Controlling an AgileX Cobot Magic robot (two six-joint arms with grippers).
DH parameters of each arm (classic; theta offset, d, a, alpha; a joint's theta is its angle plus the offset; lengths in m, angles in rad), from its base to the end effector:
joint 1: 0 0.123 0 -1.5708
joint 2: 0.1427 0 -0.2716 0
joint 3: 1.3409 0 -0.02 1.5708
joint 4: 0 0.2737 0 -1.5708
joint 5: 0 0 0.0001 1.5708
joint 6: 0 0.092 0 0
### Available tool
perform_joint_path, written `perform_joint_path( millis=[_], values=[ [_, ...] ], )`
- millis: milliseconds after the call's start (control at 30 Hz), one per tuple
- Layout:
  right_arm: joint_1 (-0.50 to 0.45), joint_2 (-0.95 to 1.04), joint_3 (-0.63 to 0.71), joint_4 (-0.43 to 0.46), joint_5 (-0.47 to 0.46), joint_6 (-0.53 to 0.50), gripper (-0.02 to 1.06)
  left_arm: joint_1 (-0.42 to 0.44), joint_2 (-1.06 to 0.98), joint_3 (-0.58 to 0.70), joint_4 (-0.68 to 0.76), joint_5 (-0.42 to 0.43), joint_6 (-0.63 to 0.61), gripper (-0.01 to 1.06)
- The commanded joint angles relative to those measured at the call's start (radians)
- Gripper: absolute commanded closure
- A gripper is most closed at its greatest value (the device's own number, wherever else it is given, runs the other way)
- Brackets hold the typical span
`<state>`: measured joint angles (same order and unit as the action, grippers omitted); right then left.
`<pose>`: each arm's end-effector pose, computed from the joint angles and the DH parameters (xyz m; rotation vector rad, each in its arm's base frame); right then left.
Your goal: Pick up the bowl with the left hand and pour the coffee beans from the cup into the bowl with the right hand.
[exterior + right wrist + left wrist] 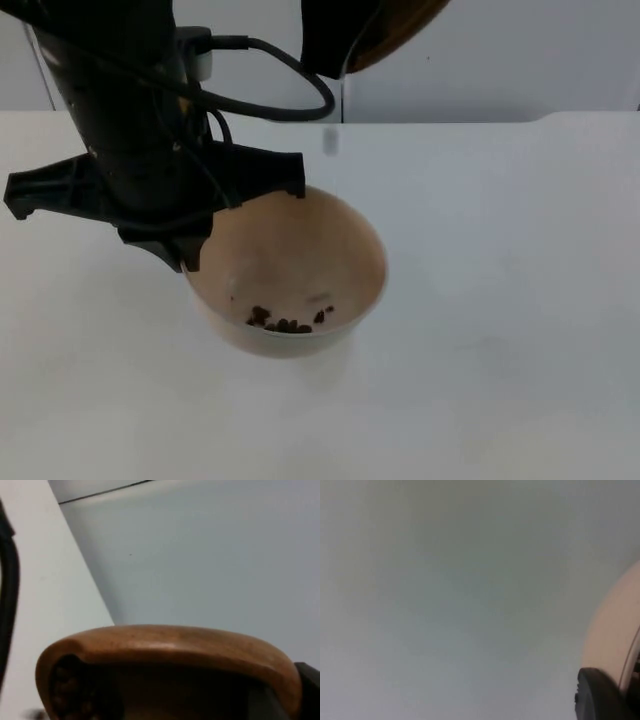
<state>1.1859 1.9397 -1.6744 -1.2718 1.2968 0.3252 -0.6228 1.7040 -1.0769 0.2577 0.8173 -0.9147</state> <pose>0.2383 0.3627 0.3009 -1.1410 1.6876 -0.9875 0.2858 -0.1842 0.1728 -0.1922 2.8395 0.0006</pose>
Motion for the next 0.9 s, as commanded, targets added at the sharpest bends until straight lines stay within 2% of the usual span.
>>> perform_joint_path(
  millis=[0, 67, 400, 733, 867],
  values=[
    [0.011, -0.029, -0.004, 0.056, -0.076, 0.021, 1.05, -0.004, 0.001, -0.005, -0.006, -0.008, -0.007, 1.05],
    [0.003, -0.050, -0.004, 0.096, -0.076, 0.039, 1.05, -0.004, 0.001, -0.005, -0.006, -0.002, -0.007, 1.05],
    [-0.026, -0.084, -0.004, 0.164, -0.076, 0.072, 1.05, -0.004, 0.001, -0.005, -0.007, 0.006, -0.007, 1.05],
    [-0.059, -0.084, -0.004, 0.188, -0.076, 0.058, 1.05, -0.004, 0.001, -0.005, -0.007, 0.008, -0.007, 1.05],
    [-0.081, -0.084, -0.004, 0.244, -0.076, 0.036, 1.05, -0.004, 0.001, -0.005, -0.007, 0.008, -0.007, 1.05]
  ],
)
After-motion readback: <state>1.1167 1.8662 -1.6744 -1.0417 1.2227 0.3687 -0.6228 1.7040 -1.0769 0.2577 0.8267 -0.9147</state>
